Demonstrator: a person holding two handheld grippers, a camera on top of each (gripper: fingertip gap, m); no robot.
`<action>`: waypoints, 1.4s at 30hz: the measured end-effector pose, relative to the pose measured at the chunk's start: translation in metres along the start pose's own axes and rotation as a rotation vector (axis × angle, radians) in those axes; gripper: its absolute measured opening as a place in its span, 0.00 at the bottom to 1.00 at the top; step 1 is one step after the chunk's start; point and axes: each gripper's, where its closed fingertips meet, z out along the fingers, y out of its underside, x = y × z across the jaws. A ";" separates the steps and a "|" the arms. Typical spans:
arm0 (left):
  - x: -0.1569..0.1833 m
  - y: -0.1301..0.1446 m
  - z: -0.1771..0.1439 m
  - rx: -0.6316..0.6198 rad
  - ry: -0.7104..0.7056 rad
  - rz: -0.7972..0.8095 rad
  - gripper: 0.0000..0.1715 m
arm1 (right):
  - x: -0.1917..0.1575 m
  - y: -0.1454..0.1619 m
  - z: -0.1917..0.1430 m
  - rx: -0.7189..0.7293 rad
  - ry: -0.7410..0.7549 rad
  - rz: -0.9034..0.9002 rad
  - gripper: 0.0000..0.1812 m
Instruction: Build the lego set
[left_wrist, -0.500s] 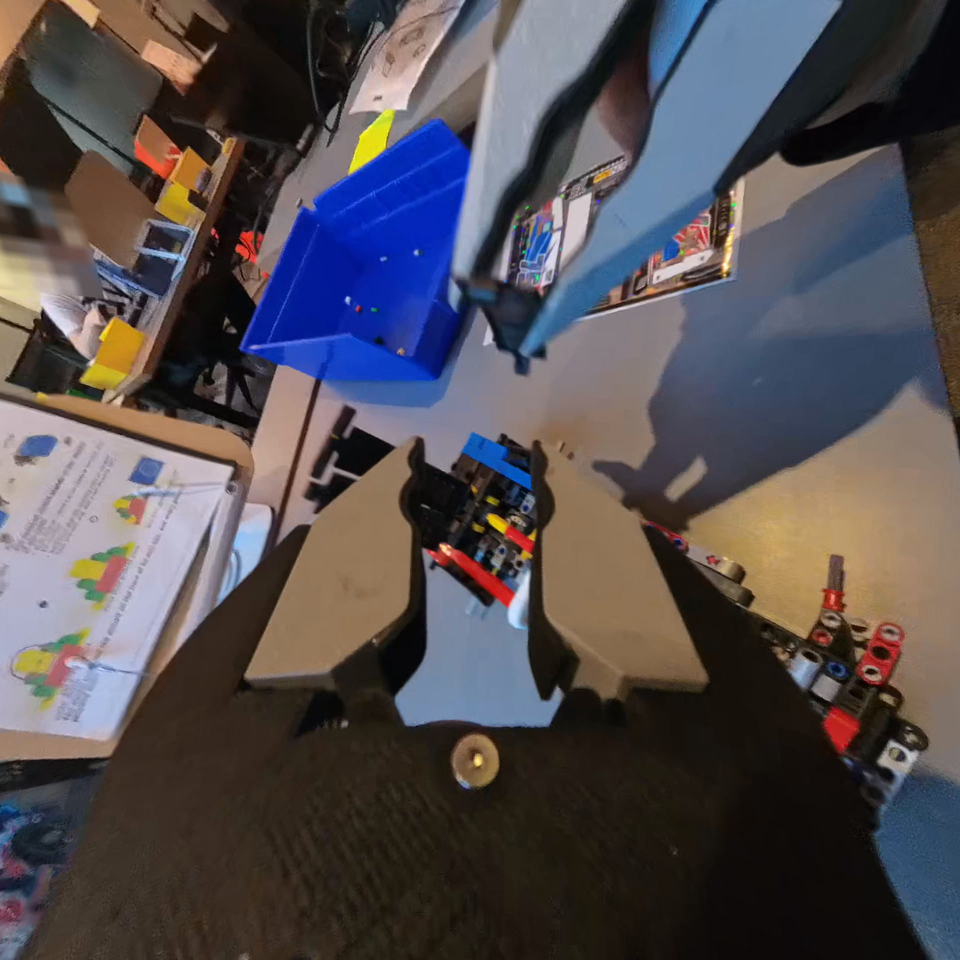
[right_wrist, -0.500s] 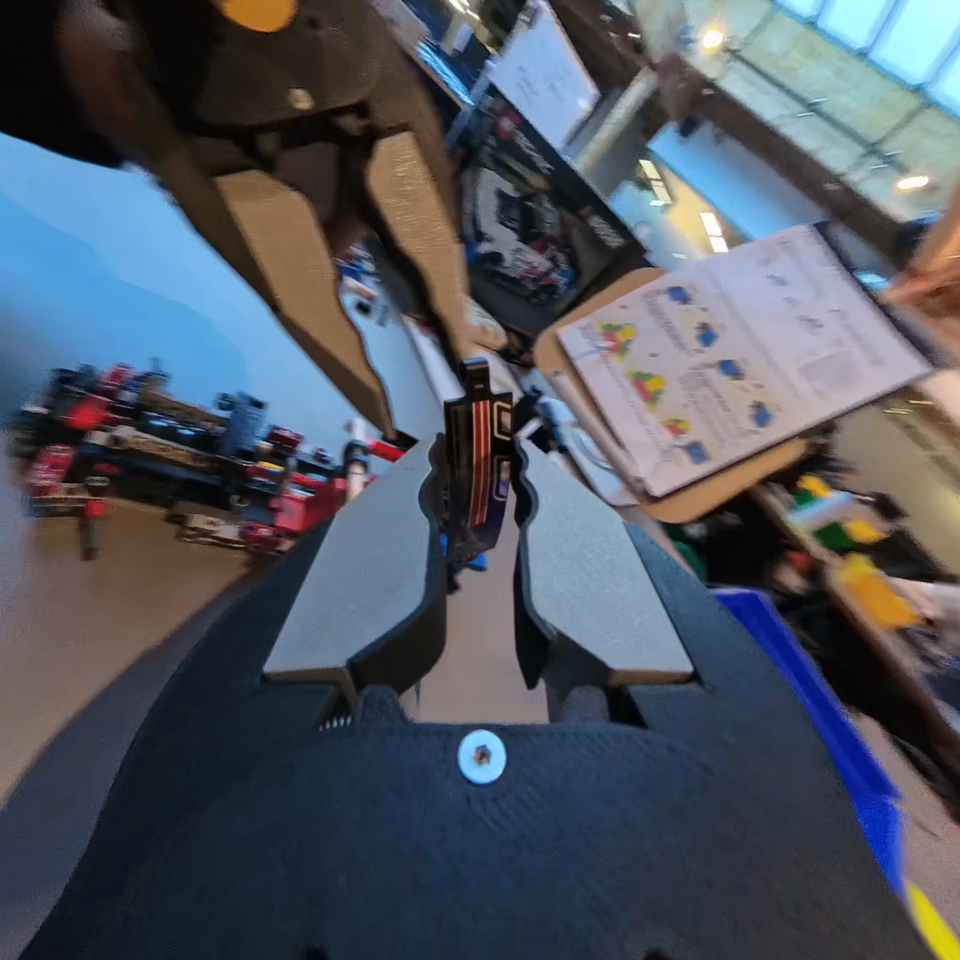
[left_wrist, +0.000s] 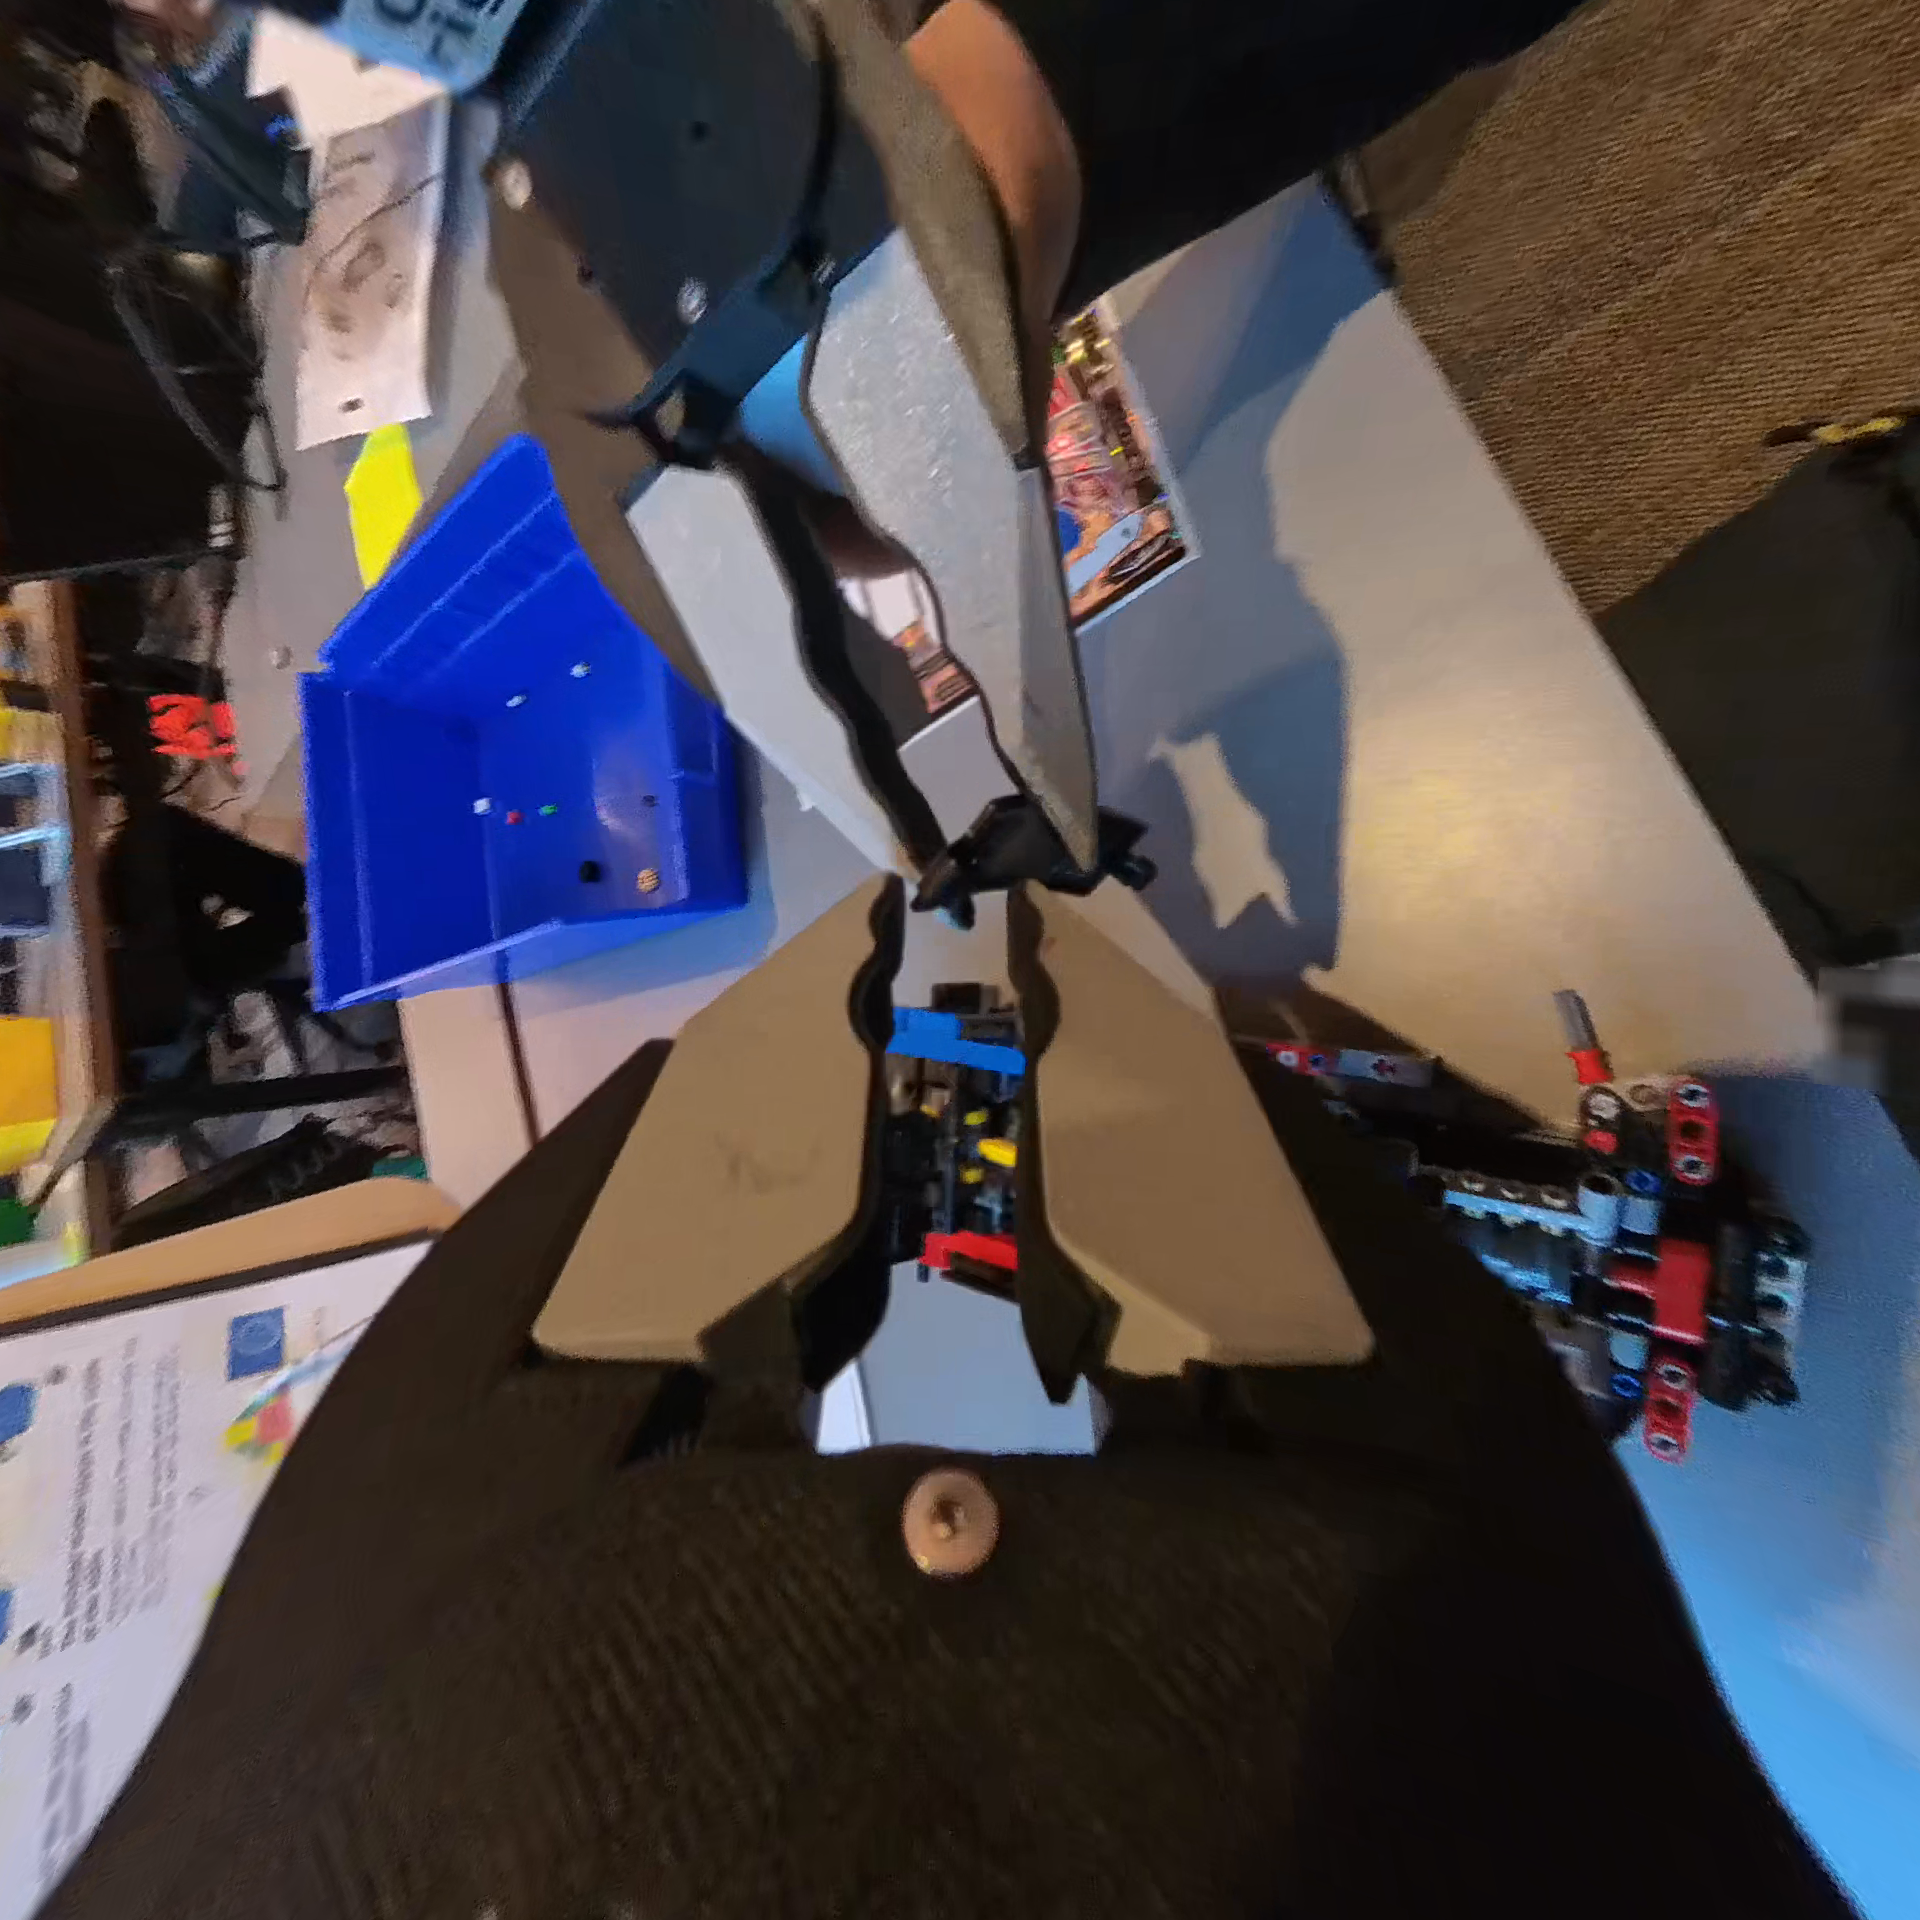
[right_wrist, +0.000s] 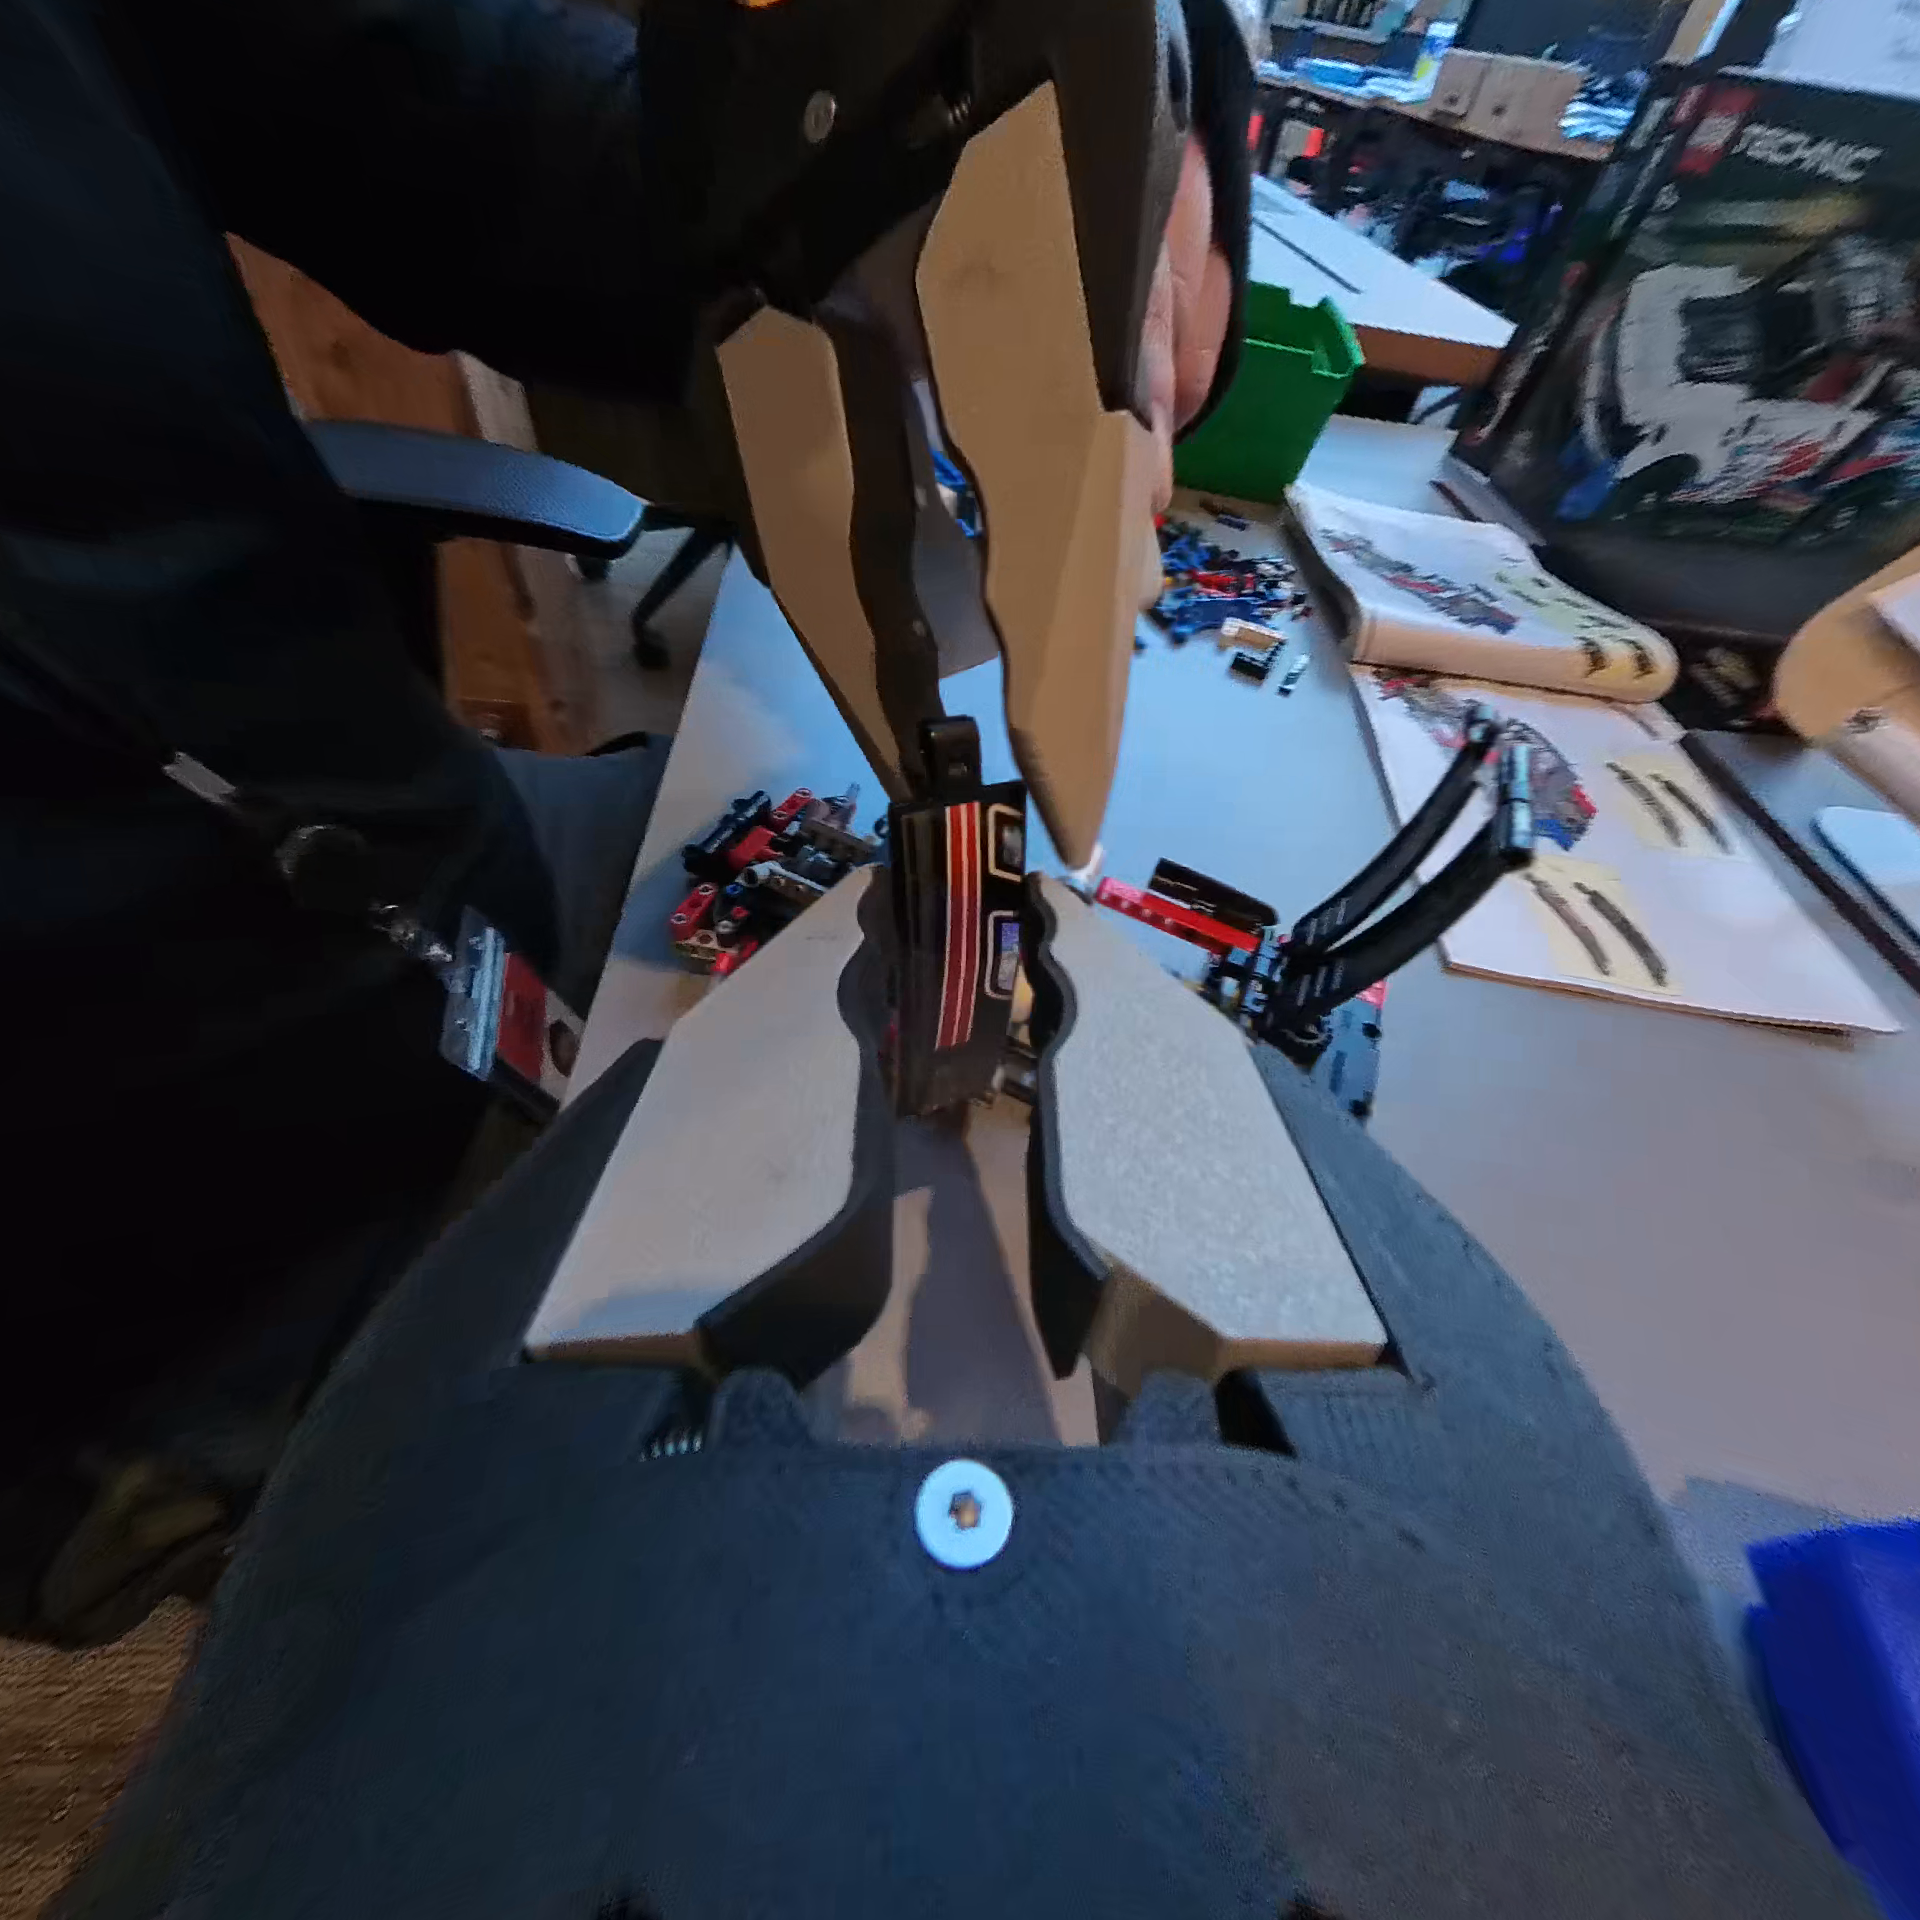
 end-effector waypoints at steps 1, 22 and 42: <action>0.001 -0.001 0.000 0.012 0.027 -0.009 0.09 | -0.002 0.000 0.001 0.000 -0.029 0.010 0.12; -0.042 0.033 0.009 -0.269 0.146 -0.170 0.00 | 0.065 0.059 0.008 -0.178 0.271 0.295 0.01; -0.059 0.035 0.008 -0.070 0.156 -0.330 0.00 | 0.075 0.046 0.021 -0.109 0.227 0.344 0.00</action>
